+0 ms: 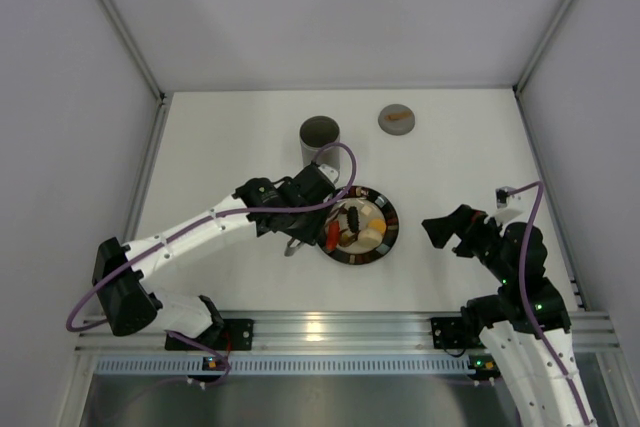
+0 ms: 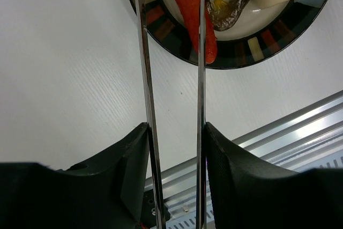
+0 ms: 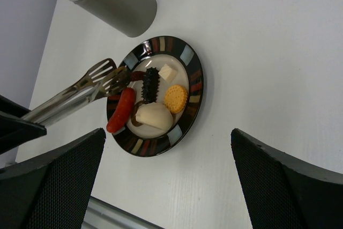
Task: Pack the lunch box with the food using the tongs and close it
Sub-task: Pick up the fake food from the plate.
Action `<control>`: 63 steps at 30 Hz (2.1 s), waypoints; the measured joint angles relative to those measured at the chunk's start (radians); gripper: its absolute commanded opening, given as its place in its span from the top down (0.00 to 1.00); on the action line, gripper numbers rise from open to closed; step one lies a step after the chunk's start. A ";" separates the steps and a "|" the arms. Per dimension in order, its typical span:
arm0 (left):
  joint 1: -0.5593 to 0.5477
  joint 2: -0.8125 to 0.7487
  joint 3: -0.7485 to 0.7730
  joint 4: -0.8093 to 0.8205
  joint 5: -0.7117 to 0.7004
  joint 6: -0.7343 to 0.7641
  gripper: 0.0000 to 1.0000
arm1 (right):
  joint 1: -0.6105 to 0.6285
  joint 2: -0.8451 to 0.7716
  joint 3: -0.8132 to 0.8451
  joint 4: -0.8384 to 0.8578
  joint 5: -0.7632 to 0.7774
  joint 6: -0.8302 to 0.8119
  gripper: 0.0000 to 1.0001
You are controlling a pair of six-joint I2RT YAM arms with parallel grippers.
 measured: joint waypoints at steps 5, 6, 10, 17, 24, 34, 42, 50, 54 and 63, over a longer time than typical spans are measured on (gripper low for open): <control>0.000 0.000 0.000 0.000 0.003 0.001 0.51 | 0.000 0.000 0.000 0.000 0.000 0.000 0.00; 0.000 0.000 0.000 0.000 0.004 0.002 0.51 | 0.000 0.000 0.000 0.000 0.000 0.000 0.00; 0.000 0.000 0.000 0.000 0.004 0.001 0.51 | 0.000 0.000 0.000 0.000 0.000 0.000 0.01; 0.000 -0.011 -0.007 0.000 0.004 0.001 0.51 | 0.000 0.002 0.000 0.000 0.000 0.000 0.01; 0.000 -0.026 -0.009 0.000 0.004 0.001 0.50 | 0.000 0.002 0.000 0.000 0.000 0.000 0.01; 0.000 -0.030 -0.014 0.000 0.017 0.004 0.50 | 0.000 0.002 0.000 0.000 0.000 0.000 0.00; 0.000 -0.018 -0.014 0.005 0.020 0.019 0.50 | 0.000 0.002 0.000 0.000 0.000 0.000 0.01; 0.000 0.027 -0.014 0.022 0.020 0.021 0.51 | 0.000 0.002 0.000 0.000 0.002 0.000 0.00; 0.000 0.032 -0.014 0.031 0.020 0.023 0.60 | 0.000 0.002 0.000 0.000 0.002 0.000 0.01; 0.000 0.036 0.001 0.031 0.005 0.026 0.81 | 0.000 0.002 0.000 0.000 0.003 0.000 0.00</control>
